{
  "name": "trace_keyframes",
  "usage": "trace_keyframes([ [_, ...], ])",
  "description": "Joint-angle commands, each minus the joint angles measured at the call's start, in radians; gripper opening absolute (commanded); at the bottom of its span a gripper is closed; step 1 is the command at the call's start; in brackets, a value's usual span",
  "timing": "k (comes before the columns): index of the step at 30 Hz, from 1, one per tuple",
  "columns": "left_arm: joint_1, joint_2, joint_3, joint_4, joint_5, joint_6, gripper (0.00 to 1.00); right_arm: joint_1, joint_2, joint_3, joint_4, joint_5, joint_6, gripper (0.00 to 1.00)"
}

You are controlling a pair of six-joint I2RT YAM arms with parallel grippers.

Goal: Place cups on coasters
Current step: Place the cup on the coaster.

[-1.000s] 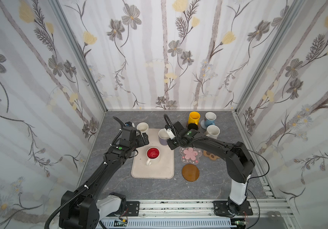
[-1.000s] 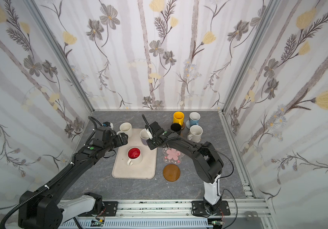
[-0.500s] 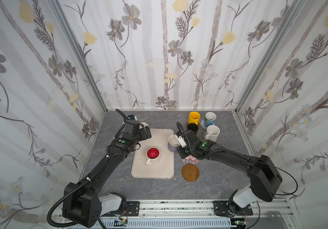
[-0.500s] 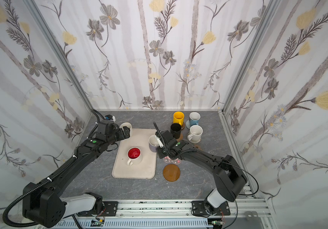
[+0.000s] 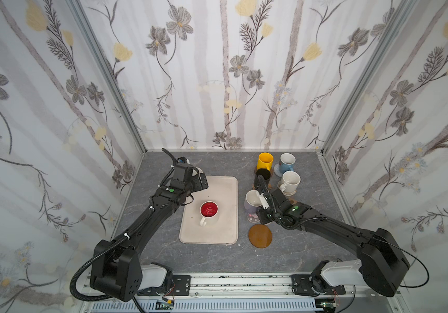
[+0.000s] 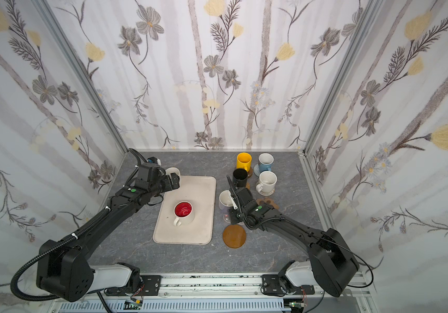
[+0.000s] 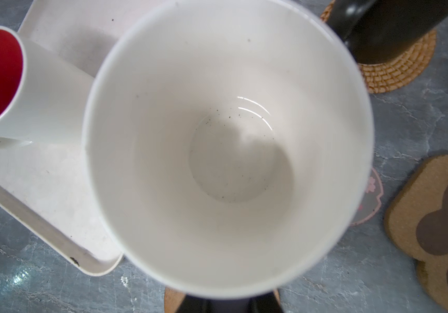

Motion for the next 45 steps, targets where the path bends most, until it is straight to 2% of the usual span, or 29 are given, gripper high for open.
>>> trace_keyframes([
  [1,0.000,0.005,-0.007,0.015,-0.006,0.002,1.00,-0.028,-0.017,-0.017,0.087,0.000,0.015,0.07],
  [22,-0.001,0.014,-0.027,0.019,-0.015,0.008,1.00,-0.079,0.068,-0.039,0.135,0.004,0.012,0.06],
  [34,-0.001,0.013,-0.029,0.020,-0.019,0.011,1.00,-0.085,0.071,-0.082,0.147,0.033,0.020,0.12],
  [35,0.000,0.011,-0.030,0.020,-0.019,0.012,1.00,-0.085,0.070,-0.083,0.147,0.035,0.021,0.14],
  [40,0.000,0.012,-0.030,0.020,-0.022,0.017,1.00,-0.084,0.045,-0.093,0.147,0.040,0.024,0.48],
  [42,0.001,0.011,-0.027,0.020,-0.023,0.019,1.00,-0.085,0.033,-0.095,0.146,0.038,0.024,0.56],
  [45,0.002,0.014,-0.022,0.020,-0.009,0.032,1.00,-0.085,0.014,-0.096,0.144,0.032,0.021,0.61],
])
